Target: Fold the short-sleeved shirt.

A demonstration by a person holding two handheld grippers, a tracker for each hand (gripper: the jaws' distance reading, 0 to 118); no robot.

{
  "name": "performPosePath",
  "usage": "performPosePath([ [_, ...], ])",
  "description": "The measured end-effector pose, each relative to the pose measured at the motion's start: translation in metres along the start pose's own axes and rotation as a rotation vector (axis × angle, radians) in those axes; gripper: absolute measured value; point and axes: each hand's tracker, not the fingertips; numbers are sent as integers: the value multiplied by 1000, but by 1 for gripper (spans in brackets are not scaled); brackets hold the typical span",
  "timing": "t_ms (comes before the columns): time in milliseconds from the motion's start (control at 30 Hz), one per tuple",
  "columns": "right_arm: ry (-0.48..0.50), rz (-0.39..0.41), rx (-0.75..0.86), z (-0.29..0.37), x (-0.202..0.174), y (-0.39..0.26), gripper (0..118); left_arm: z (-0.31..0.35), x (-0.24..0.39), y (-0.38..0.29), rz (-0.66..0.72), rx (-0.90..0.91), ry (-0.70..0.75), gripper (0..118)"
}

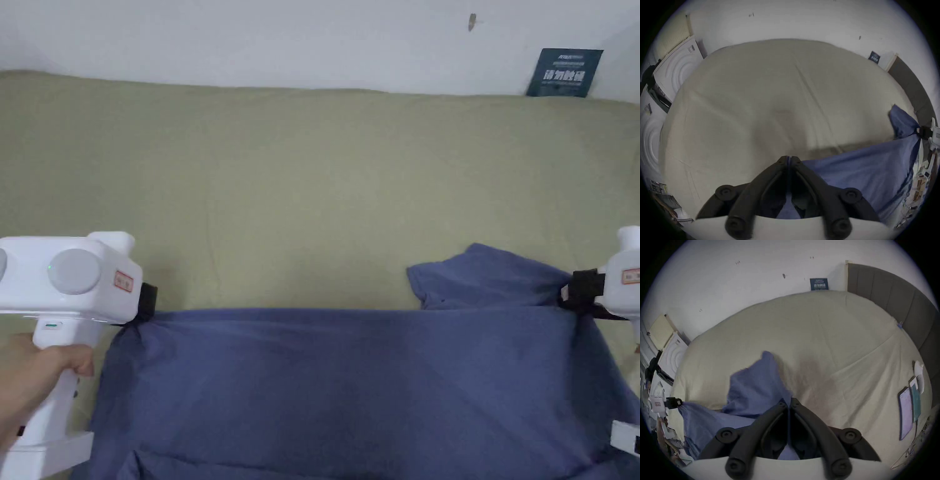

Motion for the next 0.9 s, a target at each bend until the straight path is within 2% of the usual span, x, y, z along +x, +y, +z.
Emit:
performPosePath([
  [200,20,6,105,101,7,-29,0,103,-24,-43,-50,118,-64,4],
  [333,17,-6,103,153,16,-85,0,140,-32,-98,-58,111,-79,4],
  [433,-23,-28,13,162,23,-140,0,127,-38,-142,-109,30,-48,4],
  [500,-59,-9,-50,154,28,-174,0,114,-38,-172,-131,-39,-44,4],
  [600,-140,-41,-165,129,41,-214,0,81,-39,-216,-102,-154,-78,4],
  [667,-119,-59,-152,117,48,-232,0,74,-32,-237,-104,-166,-73,7],
  [700,-115,-74,-154,115,48,-235,5,72,-33,-242,-92,-162,-69,11],
  [733,-120,-71,-156,115,47,-235,31,74,-35,-243,-69,-156,-59,28],
  [767,-152,-60,-157,116,43,-232,64,77,-37,-242,-44,-140,-48,45],
  [800,-197,-5,-148,117,40,-227,89,86,-37,-240,-19,-118,-52,68],
  [833,-207,40,-111,121,36,-222,95,92,-39,-238,-8,-117,-62,90],
  [900,-212,59,-77,135,29,-210,83,106,-42,-232,40,-65,-72,92],
])
